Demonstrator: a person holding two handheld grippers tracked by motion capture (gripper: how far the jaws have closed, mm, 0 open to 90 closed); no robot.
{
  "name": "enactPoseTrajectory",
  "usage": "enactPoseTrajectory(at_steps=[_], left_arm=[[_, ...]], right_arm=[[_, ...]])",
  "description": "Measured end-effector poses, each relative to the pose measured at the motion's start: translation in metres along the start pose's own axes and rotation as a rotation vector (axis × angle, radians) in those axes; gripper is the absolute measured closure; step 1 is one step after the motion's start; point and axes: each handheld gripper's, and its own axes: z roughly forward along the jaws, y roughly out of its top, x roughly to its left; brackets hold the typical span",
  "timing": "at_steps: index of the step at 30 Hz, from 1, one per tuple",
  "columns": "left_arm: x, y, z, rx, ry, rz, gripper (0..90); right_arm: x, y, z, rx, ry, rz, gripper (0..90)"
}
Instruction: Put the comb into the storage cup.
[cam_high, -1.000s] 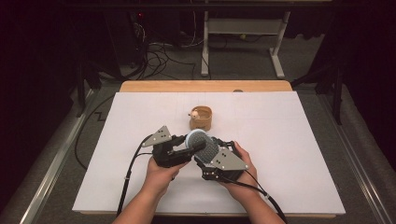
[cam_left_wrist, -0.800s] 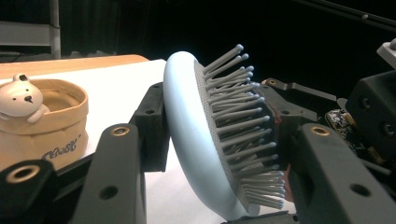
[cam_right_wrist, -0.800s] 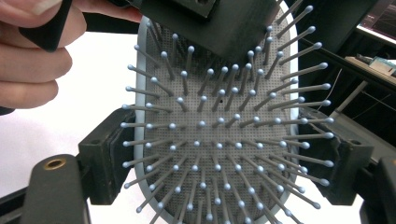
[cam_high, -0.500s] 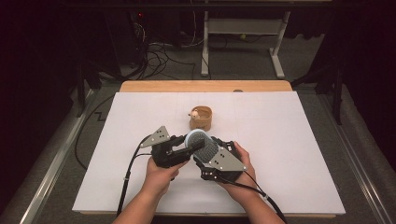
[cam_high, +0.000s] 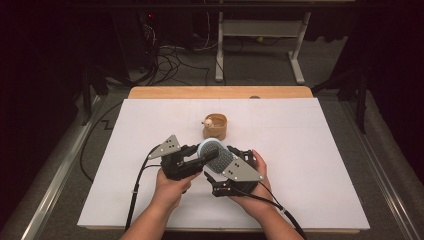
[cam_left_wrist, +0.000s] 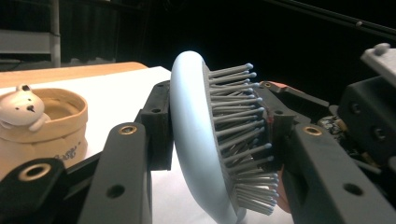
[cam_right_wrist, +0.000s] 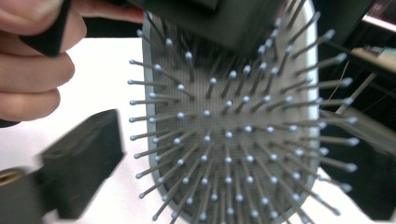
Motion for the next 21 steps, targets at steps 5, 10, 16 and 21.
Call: enactPoseTrajectory(at_steps=[5,10,16,21], left_arm=[[-0.002,0.003,-0.004,-0.013,0.020,0.027,58.1],[-0.006,0.006,-0.007,-0.035,0.040,0.054,58.4],[-0.008,0.009,-0.012,-0.054,0.079,0.088,58.4],[-0.007,0.010,-0.015,-0.061,0.109,0.107,58.4]], right_arm=[[0.000,0.001,-0.001,-0.011,0.026,0.009,0.0],[0.000,0.002,-0.003,-0.024,0.025,0.014,0.0],[-0.003,0.002,-0.005,-0.023,0.035,0.022,0.0],[-0.006,0.000,-0.008,-0.019,0.041,0.035,0.0]])
